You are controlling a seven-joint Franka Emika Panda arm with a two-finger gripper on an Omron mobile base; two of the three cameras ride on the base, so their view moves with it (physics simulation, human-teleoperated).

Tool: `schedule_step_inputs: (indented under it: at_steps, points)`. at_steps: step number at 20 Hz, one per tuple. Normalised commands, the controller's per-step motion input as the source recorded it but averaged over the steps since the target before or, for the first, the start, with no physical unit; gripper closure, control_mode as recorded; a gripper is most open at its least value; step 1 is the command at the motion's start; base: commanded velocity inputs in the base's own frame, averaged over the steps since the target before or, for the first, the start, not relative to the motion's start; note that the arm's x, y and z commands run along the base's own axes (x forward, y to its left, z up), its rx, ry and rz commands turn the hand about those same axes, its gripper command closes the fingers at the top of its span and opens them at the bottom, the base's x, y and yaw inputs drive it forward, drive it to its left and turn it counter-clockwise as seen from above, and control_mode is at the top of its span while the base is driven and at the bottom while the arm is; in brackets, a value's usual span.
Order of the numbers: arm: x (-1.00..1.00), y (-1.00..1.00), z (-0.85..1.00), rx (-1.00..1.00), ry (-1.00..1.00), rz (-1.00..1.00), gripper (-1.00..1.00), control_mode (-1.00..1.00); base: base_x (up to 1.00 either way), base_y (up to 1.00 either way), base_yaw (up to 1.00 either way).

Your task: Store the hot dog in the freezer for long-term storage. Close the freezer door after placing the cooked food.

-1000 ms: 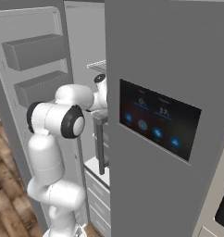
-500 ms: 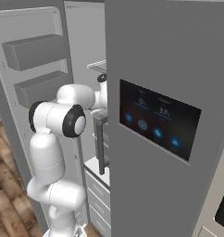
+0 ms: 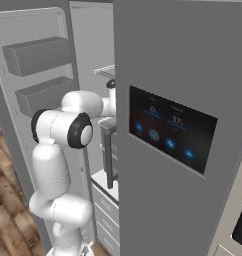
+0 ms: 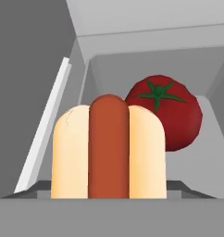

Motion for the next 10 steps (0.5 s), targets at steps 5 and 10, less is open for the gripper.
schedule_step_inputs:
  at_steps: [5, 10]
  points:
    - [0.00, 0.01, 0.00, 0.00, 0.00, 0.00, -1.00, -1.00, 0.00, 0.00, 0.00]
    - [0.00, 0.18, 0.00, 0.00, 0.00, 0.00, -1.00, -1.00, 0.00, 0.00, 0.00]
